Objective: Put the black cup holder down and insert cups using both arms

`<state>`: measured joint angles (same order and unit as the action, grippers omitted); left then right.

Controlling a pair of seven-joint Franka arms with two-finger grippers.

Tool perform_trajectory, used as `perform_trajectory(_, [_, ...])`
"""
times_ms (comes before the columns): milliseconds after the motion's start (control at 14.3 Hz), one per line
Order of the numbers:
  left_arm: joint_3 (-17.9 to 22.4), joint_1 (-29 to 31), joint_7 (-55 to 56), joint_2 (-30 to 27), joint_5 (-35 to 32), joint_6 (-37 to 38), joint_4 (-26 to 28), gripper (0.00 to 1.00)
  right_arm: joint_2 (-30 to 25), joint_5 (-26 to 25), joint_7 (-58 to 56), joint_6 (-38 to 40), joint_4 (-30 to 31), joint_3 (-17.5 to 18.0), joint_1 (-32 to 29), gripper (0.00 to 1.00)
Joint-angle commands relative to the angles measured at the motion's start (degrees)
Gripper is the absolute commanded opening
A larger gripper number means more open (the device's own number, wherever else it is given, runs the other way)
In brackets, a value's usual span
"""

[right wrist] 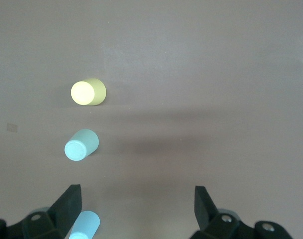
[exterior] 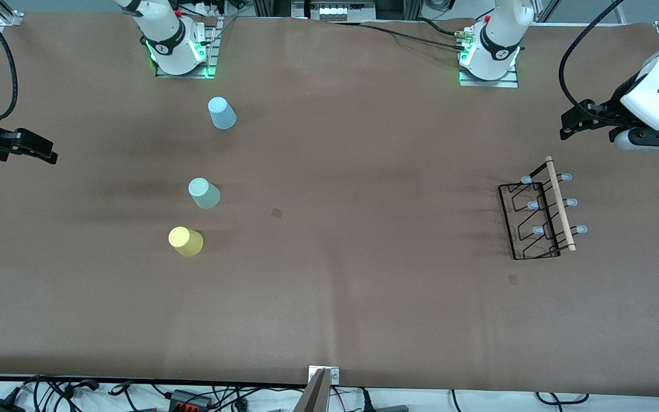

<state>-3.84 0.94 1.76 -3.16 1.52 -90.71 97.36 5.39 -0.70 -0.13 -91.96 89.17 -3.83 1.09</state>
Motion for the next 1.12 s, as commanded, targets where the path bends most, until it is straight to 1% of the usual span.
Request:
perform_trajectory(0, [0.23, 0.20, -0.88, 0.88, 0.59, 1.50, -1.91, 1.00, 0.41, 0.87, 0.04, 0.03, -0.93, 0.05, -0.13, 1.00])
perform_trajectory(349, [0.23, 0.29, -0.71, 0.96, 0.59, 1.50, -1.91, 1.00, 0.77, 0.87, -0.75, 0.55, -1.10, 0.05, -0.04, 1.00])
perform_trajectory(488, [0.23, 0.29, -1.24, 1.49, 0.51, 1.41, -1.91, 1.00, 2.42, 0.79, -1.10, 1.43, -0.75, 0.14, 0.05, 1.00])
perform_trajectory(558, [0.23, 0.29, -1.24, 1.66, 0.51, 1.41, -1.91, 1.00, 3.39, 0.87, -1.28, 3.00, -0.66, 0.32, 0.05, 1.00])
perform_trajectory(628, [0.23, 0.20, -0.98, 1.93, 0.51, 1.93, -1.83, 1.00, 4.27, 0.87, -1.02, 6.41, -0.75, 0.32, 0.13, 1.00])
perform_trajectory(767, [0.23, 0.11, -0.88, 2.54, 0.51, 7.36, -2.17, 1.00, 4.63, 1.22, -0.84, 11.43, 0.04, 0.32, 0.14, 1.00])
perform_trajectory(837, [0.23, 0.29, -1.15, 4.20, 0.59, 7.73, -2.53, 1.00, 4.46, 1.40, -0.84, 11.02, 1.78, 0.32, 0.31, 1.00])
perform_trajectory(907, [0.67, 0.29, -1.32, 5.96, 0.59, 7.74, -2.79, 1.00, 3.93, 1.40, -0.14, 8.40, 4.58, 0.41, 1.01, 1.00])
perform_trajectory(977, [1.11, 0.81, -1.59, 6.93, 0.86, 7.91, -3.92, 1.00, 2.80, 1.49, 0.30, 4.20, 8.44, 0.41, 2.75, 1.00])
perform_trajectory(1047, [1.11, 1.69, -1.76, 7.29, 0.42, 7.74, -4.11, 1.00, 0.87, 1.49, 1.17, -1.93, 13.96, 0.41, 4.16, 1.00])
